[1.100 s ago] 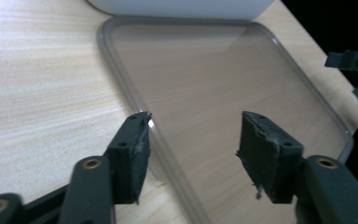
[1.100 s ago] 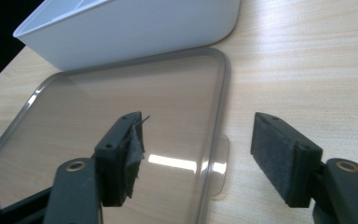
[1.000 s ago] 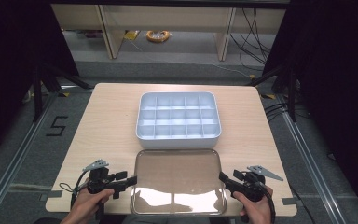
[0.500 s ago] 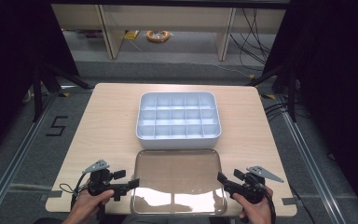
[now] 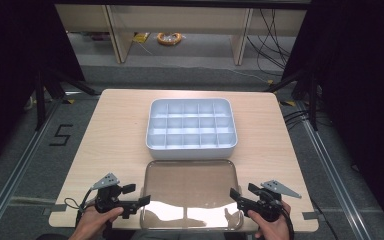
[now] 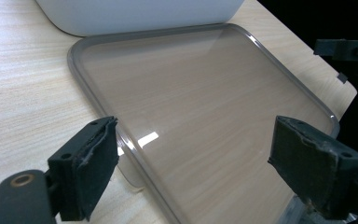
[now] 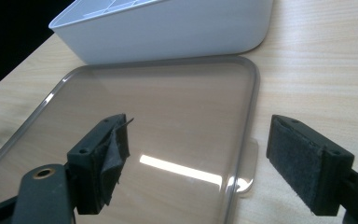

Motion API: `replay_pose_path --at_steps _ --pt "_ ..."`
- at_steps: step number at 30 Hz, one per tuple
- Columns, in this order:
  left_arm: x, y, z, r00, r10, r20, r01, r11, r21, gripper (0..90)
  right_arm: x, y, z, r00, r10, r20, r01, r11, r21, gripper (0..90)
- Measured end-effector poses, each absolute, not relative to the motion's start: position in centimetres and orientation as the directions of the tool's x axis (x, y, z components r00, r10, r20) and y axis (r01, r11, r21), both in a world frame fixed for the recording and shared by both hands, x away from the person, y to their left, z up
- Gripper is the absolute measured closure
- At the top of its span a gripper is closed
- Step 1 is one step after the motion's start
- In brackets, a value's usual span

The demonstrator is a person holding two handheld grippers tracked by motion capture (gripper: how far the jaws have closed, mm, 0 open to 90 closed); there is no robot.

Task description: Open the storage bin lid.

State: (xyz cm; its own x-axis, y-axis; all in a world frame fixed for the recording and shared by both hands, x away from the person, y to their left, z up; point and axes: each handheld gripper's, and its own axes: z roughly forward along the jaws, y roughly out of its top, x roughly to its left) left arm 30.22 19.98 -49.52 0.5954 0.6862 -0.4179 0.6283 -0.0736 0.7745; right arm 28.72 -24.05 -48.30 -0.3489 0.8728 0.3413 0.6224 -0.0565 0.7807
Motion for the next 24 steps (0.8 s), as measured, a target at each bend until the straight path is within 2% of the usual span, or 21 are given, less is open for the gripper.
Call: replay_pose_path --at_steps 1,3,5,7,11,17,19,24 --pt "30.4 20.0 -49.6 0.630 0.661 -0.407 0.604 -0.087 0.792 14.4 28.7 -24.1 -48.4 -0.358 0.873 0.332 0.616 -0.047 0.786 21.8" --pt "29.9 19.9 -49.5 0.597 0.689 -0.412 0.631 -0.085 0.771 14.5 28.3 -23.7 -48.4 -0.339 0.865 0.370 0.632 -0.081 0.770 21.8" --pt "29.7 19.9 -49.6 0.598 0.687 -0.413 0.626 -0.079 0.776 14.5 28.1 -23.9 -48.4 -0.355 0.877 0.325 0.620 -0.039 0.784 21.8" --pt "29.5 19.9 -49.5 0.596 0.688 -0.414 0.629 -0.081 0.773 14.5 27.8 -23.6 -48.5 -0.352 0.865 0.357 0.626 -0.066 0.777 21.8" --pt "29.0 19.8 -49.5 0.590 0.695 -0.412 0.634 -0.082 0.769 14.5 27.4 -23.7 -48.7 -0.388 0.866 0.314 0.597 -0.023 0.802 21.6" --pt "28.2 19.8 -49.5 0.583 0.697 -0.418 0.642 -0.080 0.762 14.6 26.3 -23.5 -48.5 -0.376 0.855 0.358 0.636 -0.043 0.771 20.8" --pt "28.1 19.8 -49.7 0.599 0.685 -0.414 0.629 -0.083 0.773 14.6 26.3 -23.6 -48.8 -0.393 0.861 0.323 0.620 -0.011 0.785 20.4" --pt "27.5 19.8 -49.6 0.593 0.686 -0.422 0.640 -0.083 0.764 14.6 25.7 -23.3 -48.8 -0.412 0.853 0.321 0.621 0.005 0.784 20.0"
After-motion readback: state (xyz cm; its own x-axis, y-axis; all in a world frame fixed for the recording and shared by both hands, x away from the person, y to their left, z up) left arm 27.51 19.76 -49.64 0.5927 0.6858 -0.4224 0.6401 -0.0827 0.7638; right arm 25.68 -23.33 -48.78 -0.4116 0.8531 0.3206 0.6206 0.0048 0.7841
